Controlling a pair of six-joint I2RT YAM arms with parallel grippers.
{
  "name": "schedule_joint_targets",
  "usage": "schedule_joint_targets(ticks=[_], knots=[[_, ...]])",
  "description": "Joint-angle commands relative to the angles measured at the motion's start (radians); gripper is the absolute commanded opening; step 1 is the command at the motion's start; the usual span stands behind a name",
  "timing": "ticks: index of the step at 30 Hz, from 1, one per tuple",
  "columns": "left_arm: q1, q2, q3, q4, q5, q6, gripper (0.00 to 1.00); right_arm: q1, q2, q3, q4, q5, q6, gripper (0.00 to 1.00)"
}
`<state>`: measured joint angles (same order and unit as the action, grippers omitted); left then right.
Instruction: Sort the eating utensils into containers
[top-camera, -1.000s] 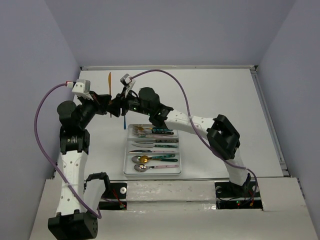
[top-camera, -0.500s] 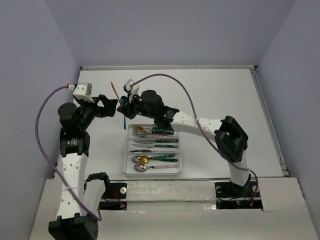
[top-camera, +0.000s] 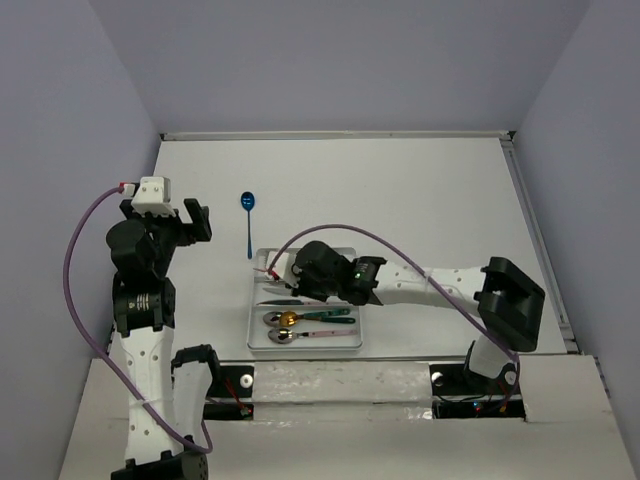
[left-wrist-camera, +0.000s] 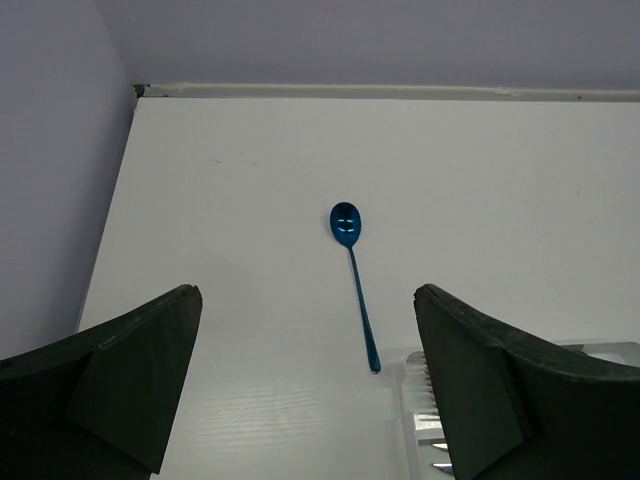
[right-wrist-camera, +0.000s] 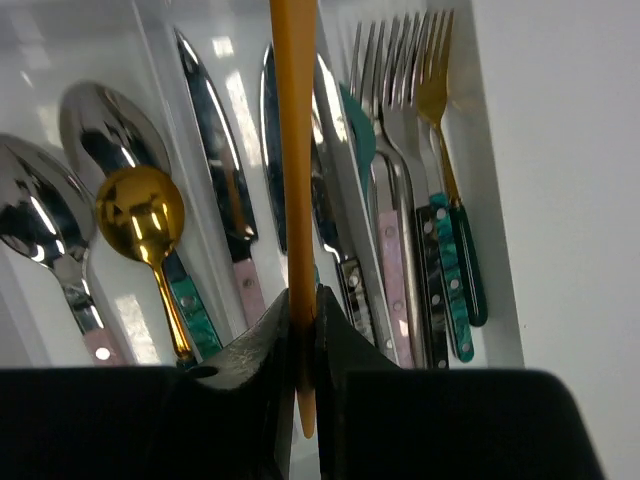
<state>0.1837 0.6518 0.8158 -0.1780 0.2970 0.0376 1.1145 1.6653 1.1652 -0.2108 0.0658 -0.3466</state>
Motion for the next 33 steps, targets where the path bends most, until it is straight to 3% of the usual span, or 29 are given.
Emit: schedule_joint_targets(ticks=[1, 4, 9, 12, 14, 16, 19, 29, 31, 33], knots=[[0.02, -0.004, 0.022, 0.017, -0.001, 0.019, 0.99, 0.034, 0.092, 0.016, -0.199, 0.267, -0.086, 0.0], [0.03, -0.004, 0.014, 0.018, 0.016, 0.018, 0.99, 0.076, 0.178, 0.03, -0.249, 0.369, -0.097, 0.0], [0.037, -0.018, -0.001, 0.023, 0.022, 0.022, 0.99, 0.076, 0.231, 0.033, -0.254, 0.388, -0.097, 0.0], [0.039, -0.012, -0.004, 0.026, 0.033, 0.024, 0.99, 0.076, 0.237, 0.043, -0.243, 0.416, -0.104, 0.09], [0.042, -0.011, -0.007, 0.028, 0.034, 0.025, 0.99, 0.076, 0.246, 0.05, -0.239, 0.433, -0.12, 0.27], [0.042, -0.009, -0.01, 0.031, 0.034, 0.028, 0.99, 0.076, 0.26, 0.054, -0.236, 0.445, -0.127, 0.37], [0.042, -0.004, -0.012, 0.031, 0.039, 0.033, 0.99, 0.076, 0.277, 0.063, -0.228, 0.472, -0.13, 0.41], [0.043, 0.055, -0.008, 0.032, 0.085, 0.077, 0.99, 0.096, 0.17, 0.091, -0.18, 0.473, -0.115, 0.43], [0.042, 0.126, 0.022, 0.019, 0.103, 0.103, 0.96, 0.096, 0.12, 0.088, -0.159, 0.459, -0.106, 0.43], [0.022, 0.289, 0.093, -0.043, 0.145, 0.134, 0.87, 0.096, 0.036, 0.085, -0.116, 0.404, -0.082, 0.44]])
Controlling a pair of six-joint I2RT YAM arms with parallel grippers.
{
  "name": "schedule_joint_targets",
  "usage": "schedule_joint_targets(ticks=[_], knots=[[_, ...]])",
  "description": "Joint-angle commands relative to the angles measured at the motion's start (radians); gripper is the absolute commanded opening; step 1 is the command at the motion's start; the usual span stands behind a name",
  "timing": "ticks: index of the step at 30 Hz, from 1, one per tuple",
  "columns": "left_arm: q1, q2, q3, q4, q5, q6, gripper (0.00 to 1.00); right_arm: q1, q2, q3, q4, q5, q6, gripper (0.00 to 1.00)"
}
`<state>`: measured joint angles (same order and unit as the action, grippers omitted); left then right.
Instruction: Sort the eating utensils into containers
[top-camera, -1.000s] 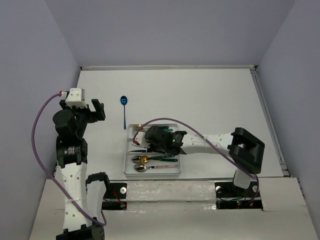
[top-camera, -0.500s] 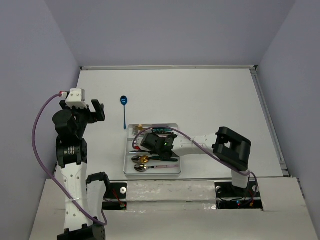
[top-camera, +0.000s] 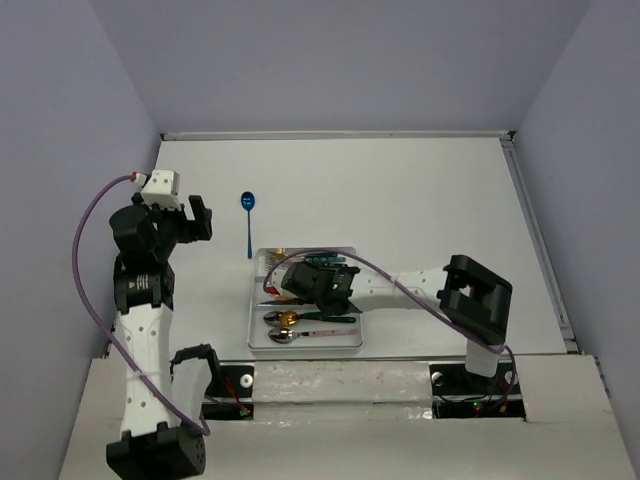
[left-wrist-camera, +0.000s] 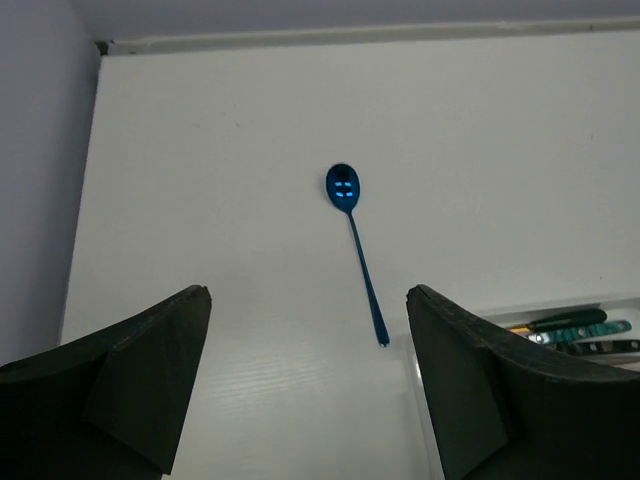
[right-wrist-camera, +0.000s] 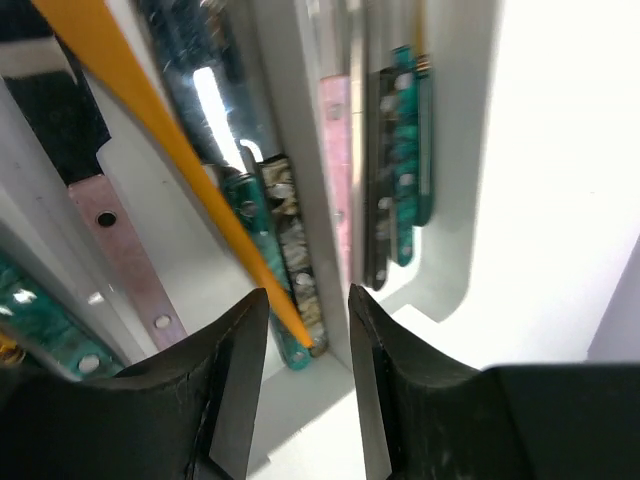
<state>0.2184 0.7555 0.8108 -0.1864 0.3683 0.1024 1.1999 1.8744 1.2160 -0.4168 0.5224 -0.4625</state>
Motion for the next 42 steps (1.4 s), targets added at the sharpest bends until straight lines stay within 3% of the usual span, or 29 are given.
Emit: schedule_joint_targets(ticks=[1, 4, 7, 16, 25, 31, 34, 35, 37, 42], knots=[[-0.037, 0.303, 0.125, -0.076, 0.077, 0.077, 0.83, 0.01, -0.229, 0.033, 0.117, -0.118, 0.059, 0.44], [-0.181, 0.483, 0.182, -0.067, -0.032, 0.106, 0.72, 0.01, -0.3, 0.019, 0.173, -0.209, 0.114, 0.47], [-0.235, 0.57, 0.194, -0.021, -0.109, 0.1, 0.66, 0.01, -0.365, -0.012, 0.22, -0.213, 0.16, 0.51], [-0.312, 0.899, 0.292, 0.028, -0.193, 0.071, 0.66, 0.01, -0.37, -0.072, 0.266, -0.17, 0.22, 0.52], [-0.338, 1.064, 0.363, 0.056, -0.213, 0.045, 0.63, 0.01, -0.328, -0.081, 0.266, -0.168, 0.237, 0.52], [-0.347, 1.122, 0.363, 0.053, -0.249, 0.048, 0.45, 0.01, -0.33, -0.099, 0.268, -0.174, 0.242, 0.52], [-0.349, 1.159, 0.37, 0.041, -0.285, 0.063, 0.2, 0.01, -0.327, -0.099, 0.269, -0.17, 0.24, 0.52], [-0.349, 1.159, 0.375, 0.041, -0.285, 0.068, 0.2, 0.01, -0.324, -0.099, 0.271, -0.17, 0.24, 0.52], [-0.349, 1.183, 0.386, 0.03, -0.298, 0.08, 0.04, 0.01, -0.324, -0.096, 0.271, -0.167, 0.24, 0.52], [-0.343, 1.197, 0.378, 0.036, -0.312, 0.097, 0.0, 0.01, -0.337, -0.108, 0.271, -0.16, 0.242, 0.52]])
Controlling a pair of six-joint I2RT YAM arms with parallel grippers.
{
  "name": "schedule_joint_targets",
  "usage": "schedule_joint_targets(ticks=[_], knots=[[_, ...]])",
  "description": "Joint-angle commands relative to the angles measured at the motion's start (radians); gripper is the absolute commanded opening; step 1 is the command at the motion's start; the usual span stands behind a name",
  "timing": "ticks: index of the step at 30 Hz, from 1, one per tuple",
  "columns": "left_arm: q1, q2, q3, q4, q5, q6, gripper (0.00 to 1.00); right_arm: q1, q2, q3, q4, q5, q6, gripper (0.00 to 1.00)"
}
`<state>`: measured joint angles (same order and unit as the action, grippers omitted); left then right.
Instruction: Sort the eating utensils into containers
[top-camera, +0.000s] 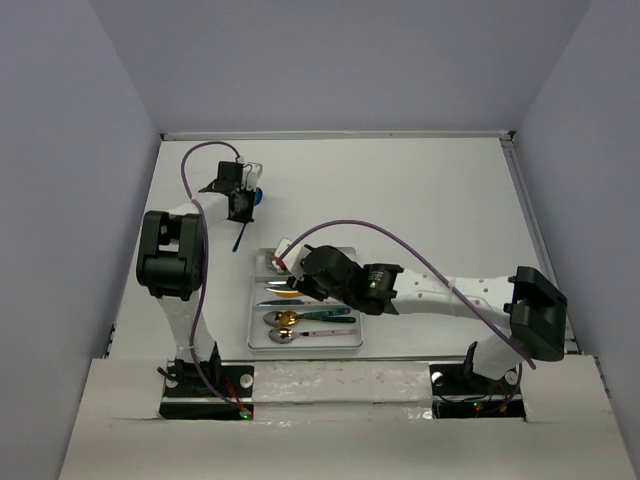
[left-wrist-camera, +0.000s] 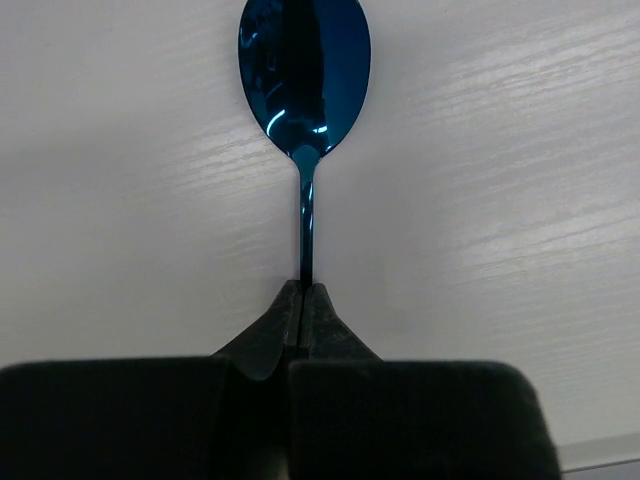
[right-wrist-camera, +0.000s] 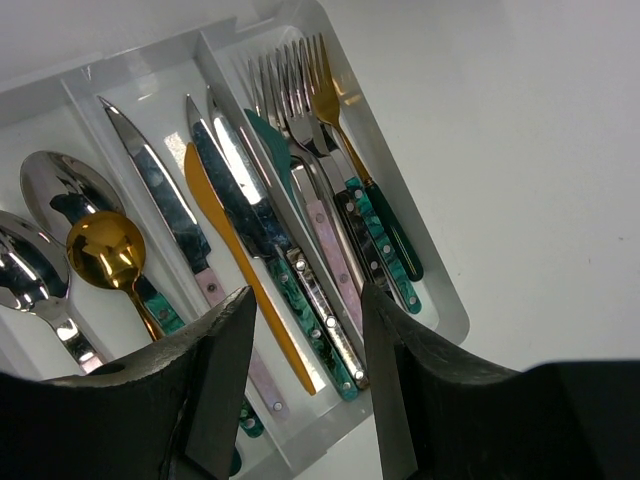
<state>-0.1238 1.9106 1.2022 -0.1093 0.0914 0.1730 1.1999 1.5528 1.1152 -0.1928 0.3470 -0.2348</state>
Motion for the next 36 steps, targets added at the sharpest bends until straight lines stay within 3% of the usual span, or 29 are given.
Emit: schedule_joint_targets(ticks=[1, 11, 22, 28, 32, 34, 36], knots=[[0.003, 0.038, -0.019, -0.033, -0.039, 0.028, 0.0, 0.01, -0.019, -0.011, 0.047, 0.017, 0.014, 0.52], [0.027, -0.229, -0.153, 0.102, 0.064, -0.015, 0.0, 0.001, -0.051, -0.017, 0.062, -0.017, 0.063, 0.53], [0.036, -0.372, -0.187, 0.126, 0.068, -0.04, 0.0, -0.074, -0.002, 0.044, 0.101, -0.109, 0.192, 0.56], [0.036, -0.565, -0.188, 0.112, 0.083, -0.069, 0.0, -0.206, 0.065, 0.123, 0.329, -0.324, 0.416, 0.72], [0.036, -0.724, -0.188, 0.066, 0.097, -0.092, 0.0, -0.226, 0.156, 0.233, 0.504, -0.413, 0.523, 0.83], [0.036, -0.778, -0.185, 0.054, 0.1, -0.104, 0.0, -0.226, 0.223, 0.28, 0.541, -0.446, 0.546, 0.96], [0.036, -0.803, -0.182, 0.037, 0.108, -0.113, 0.0, -0.226, 0.288, 0.36, 0.558, -0.497, 0.569, 0.97]])
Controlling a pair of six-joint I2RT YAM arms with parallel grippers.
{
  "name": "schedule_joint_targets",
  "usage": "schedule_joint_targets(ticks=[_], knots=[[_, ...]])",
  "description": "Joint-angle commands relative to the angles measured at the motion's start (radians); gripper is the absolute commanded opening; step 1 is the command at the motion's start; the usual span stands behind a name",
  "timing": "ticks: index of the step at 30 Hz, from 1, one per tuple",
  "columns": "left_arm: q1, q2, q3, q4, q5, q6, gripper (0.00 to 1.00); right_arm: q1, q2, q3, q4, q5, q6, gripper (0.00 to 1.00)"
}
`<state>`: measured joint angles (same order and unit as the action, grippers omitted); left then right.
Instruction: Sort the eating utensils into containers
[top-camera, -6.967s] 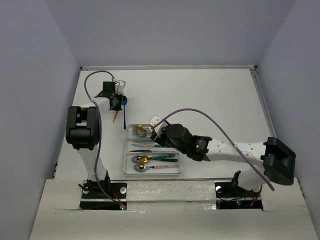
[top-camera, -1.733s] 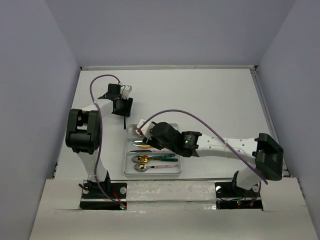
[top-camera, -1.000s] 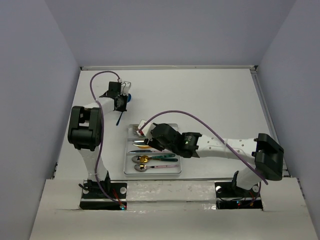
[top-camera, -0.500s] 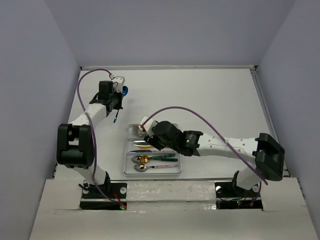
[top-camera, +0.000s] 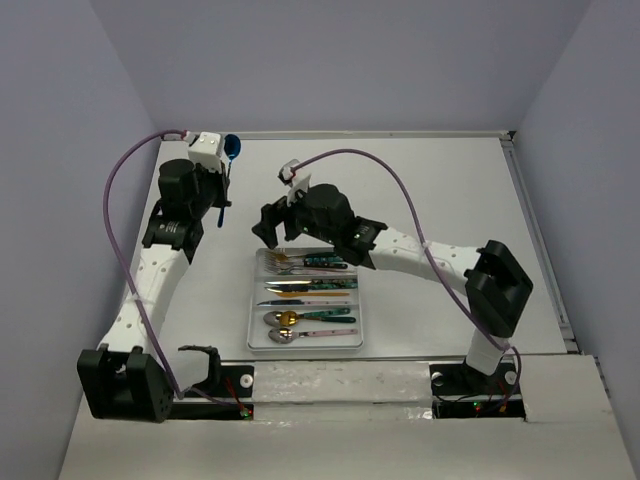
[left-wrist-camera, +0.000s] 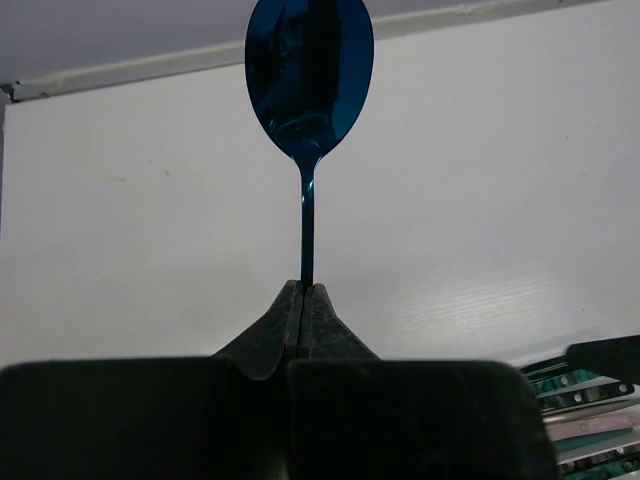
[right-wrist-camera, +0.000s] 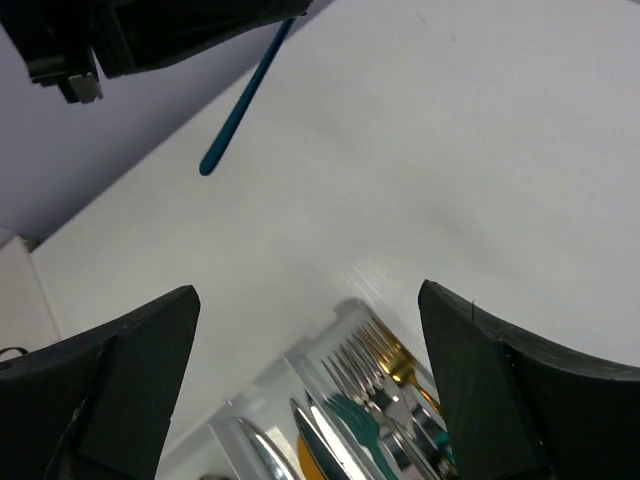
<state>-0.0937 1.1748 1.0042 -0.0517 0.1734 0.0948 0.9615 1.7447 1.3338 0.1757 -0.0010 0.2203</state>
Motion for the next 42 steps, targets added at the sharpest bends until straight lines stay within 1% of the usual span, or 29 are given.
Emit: schedule_joint_targets(ticks=[1, 4, 9, 15, 19, 23, 26, 28, 31, 32, 33, 34, 35, 36, 37, 38, 39, 41, 42], knots=[[0.006, -0.078, 0.016, -0.023, 0.029, -0.038, 0.0, 0.013, 0.111, 0.162, 0.189, -0.169, 0.12, 0.97], [0.006, -0.112, 0.014, -0.025, 0.041, -0.055, 0.0, 0.013, 0.15, 0.2, 0.283, -0.234, 0.151, 0.94], [0.006, -0.142, 0.011, -0.023, 0.06, -0.067, 0.0, 0.013, 0.191, 0.203, 0.376, -0.258, 0.189, 0.9], [0.006, -0.159, 0.011, -0.025, 0.084, -0.079, 0.0, 0.013, 0.254, 0.268, 0.354, -0.212, 0.209, 0.86], [0.006, -0.179, 0.004, -0.031, 0.087, -0.089, 0.0, 0.013, 0.312, 0.318, 0.344, -0.208, 0.22, 0.84], [0.006, -0.199, -0.001, -0.037, 0.101, -0.087, 0.0, 0.013, 0.345, 0.366, 0.343, -0.2, 0.229, 0.78], [0.006, -0.201, 0.001, -0.042, 0.086, -0.078, 0.0, 0.013, 0.332, 0.349, 0.343, -0.183, 0.225, 0.78], [0.008, -0.193, 0.001, -0.05, 0.069, -0.063, 0.0, 0.013, 0.314, 0.305, 0.349, -0.142, 0.214, 0.78], [0.008, -0.138, 0.019, -0.089, 0.067, 0.005, 0.0, 0.013, 0.257, 0.258, 0.346, -0.099, 0.185, 0.79], [0.011, -0.082, 0.03, -0.118, 0.054, 0.058, 0.0, 0.013, 0.222, 0.231, 0.328, -0.093, 0.162, 0.79], [0.023, -0.052, 0.036, -0.122, 0.052, 0.074, 0.0, 0.013, 0.202, 0.216, 0.318, -0.09, 0.153, 0.79], [0.043, -0.025, 0.034, -0.119, 0.057, 0.089, 0.07, 0.013, 0.184, 0.197, 0.312, -0.085, 0.14, 0.79], [0.095, 0.024, 0.031, -0.094, 0.066, 0.094, 0.43, 0.013, 0.161, 0.148, 0.308, -0.077, 0.127, 0.8], [0.142, 0.049, 0.025, -0.077, 0.08, 0.115, 0.61, 0.013, 0.116, 0.124, 0.304, -0.058, 0.119, 0.8], [0.175, 0.109, 0.028, -0.056, 0.072, 0.128, 0.8, 0.013, 0.095, 0.099, 0.292, -0.048, 0.111, 0.8], [0.204, 0.141, 0.034, -0.045, 0.022, 0.131, 0.83, 0.013, 0.075, 0.073, 0.289, -0.042, 0.105, 0.8], [0.256, 0.178, 0.048, -0.031, 0.005, 0.155, 0.86, 0.013, 0.053, 0.027, 0.286, -0.027, 0.09, 0.8], [0.282, 0.253, 0.069, -0.002, -0.056, 0.174, 0.89, 0.013, 0.004, -0.016, 0.281, -0.014, 0.077, 0.8], [0.288, 0.337, 0.086, 0.012, -0.096, 0.177, 0.91, 0.013, -0.01, -0.031, 0.28, -0.008, 0.073, 0.8]])
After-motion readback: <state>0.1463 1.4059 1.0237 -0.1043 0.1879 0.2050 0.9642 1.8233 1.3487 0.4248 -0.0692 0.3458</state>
